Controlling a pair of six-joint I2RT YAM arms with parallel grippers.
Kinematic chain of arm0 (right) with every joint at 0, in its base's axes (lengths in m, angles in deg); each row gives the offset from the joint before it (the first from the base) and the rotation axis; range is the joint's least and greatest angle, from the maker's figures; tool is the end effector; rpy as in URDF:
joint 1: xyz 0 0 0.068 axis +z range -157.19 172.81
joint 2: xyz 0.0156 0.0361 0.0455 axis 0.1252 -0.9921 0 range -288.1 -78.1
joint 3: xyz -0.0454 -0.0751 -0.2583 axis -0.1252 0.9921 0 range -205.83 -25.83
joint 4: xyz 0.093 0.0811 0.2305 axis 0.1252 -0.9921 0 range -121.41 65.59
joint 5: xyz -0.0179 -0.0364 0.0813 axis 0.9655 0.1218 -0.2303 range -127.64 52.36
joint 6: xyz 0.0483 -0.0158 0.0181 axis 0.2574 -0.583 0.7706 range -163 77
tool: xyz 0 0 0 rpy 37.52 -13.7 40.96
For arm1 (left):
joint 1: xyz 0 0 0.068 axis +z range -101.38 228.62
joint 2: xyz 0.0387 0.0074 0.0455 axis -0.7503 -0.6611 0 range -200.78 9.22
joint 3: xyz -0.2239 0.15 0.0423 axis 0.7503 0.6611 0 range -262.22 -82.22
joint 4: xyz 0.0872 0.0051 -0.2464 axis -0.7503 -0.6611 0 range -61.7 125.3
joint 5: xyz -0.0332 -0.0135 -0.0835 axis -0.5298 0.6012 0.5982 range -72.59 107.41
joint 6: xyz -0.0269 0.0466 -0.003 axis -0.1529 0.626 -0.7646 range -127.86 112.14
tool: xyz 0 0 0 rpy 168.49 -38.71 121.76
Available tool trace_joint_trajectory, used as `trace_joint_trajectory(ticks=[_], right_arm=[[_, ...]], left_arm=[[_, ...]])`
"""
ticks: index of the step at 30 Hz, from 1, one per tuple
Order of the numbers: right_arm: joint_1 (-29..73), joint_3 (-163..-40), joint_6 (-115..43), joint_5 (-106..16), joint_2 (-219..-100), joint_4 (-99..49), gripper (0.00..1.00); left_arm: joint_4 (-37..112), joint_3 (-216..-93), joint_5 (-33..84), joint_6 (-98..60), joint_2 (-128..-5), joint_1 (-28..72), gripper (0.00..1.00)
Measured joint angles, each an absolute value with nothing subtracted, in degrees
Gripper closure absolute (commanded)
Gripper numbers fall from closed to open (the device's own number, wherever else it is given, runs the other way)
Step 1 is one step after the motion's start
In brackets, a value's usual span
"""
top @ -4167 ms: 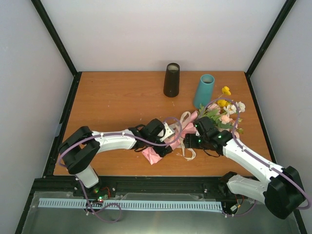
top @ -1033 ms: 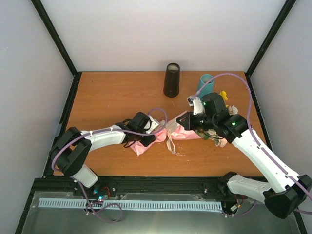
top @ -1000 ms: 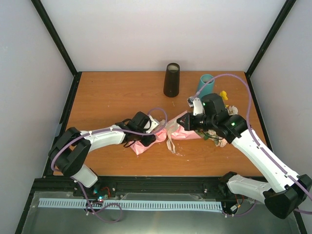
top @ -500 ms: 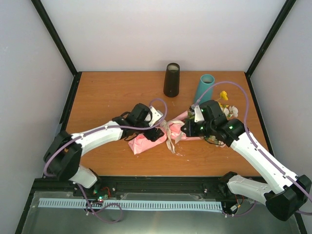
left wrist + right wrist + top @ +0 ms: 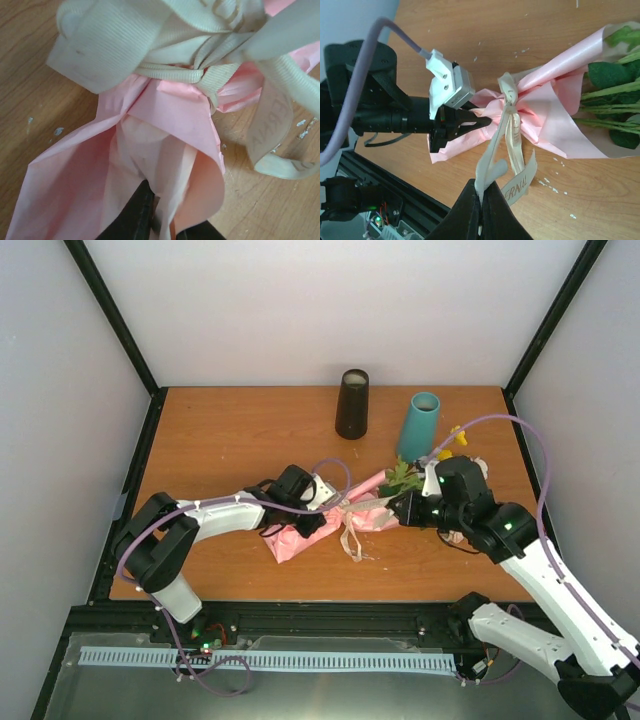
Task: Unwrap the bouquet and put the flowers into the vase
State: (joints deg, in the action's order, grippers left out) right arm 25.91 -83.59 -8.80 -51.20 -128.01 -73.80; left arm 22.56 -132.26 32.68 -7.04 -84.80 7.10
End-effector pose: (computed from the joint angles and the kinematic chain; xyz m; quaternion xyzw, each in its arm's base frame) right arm 0.1342 0.0975 0.3363 -0.0398 0.9059 0.3154 0.2796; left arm 0.2304 -0.2164 0.1594 0.3784 0.8718 -0.2181 0.2218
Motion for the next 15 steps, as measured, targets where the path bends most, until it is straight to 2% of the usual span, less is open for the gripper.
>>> trace_joint_trajectory(ticks=[15], right_arm=[[25.91,-95.8,-6.57,-46.57,-118.2,-67.09,0.97]], left_arm=[[25.12,-130.04,32.85,-7.36,-83.68,7.1,0.93]])
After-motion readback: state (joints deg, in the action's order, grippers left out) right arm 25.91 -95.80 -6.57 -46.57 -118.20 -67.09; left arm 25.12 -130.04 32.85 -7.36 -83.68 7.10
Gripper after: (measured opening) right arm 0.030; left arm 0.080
